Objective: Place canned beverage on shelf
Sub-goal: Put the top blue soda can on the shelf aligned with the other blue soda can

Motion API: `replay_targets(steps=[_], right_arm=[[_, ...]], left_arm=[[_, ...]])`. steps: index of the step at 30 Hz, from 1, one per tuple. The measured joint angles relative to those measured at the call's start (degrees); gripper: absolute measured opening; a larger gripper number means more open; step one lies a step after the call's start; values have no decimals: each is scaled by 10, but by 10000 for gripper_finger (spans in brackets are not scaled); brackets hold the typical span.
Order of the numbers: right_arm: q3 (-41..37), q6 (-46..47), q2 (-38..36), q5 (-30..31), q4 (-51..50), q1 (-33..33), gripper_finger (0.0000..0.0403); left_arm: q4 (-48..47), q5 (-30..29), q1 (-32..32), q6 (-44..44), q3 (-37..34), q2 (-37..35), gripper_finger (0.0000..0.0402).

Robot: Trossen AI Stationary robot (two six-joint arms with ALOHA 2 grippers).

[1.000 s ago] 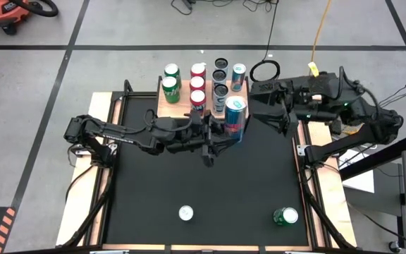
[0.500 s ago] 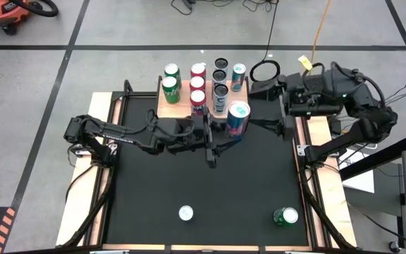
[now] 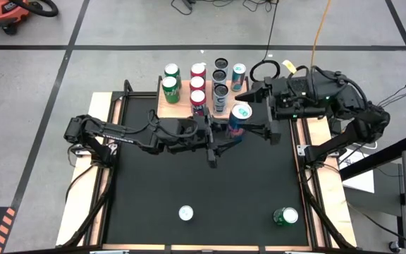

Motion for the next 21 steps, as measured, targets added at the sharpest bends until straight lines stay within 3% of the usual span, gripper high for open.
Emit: replay_targets(steps=[13, 21], right_arm=[[0, -5, 11, -5, 2, 0, 367], [0, -19, 11, -15, 1, 0, 317]], left_arm=[[3, -1, 0, 0, 0, 0, 231], [5, -3, 0, 0, 0, 0, 231]])
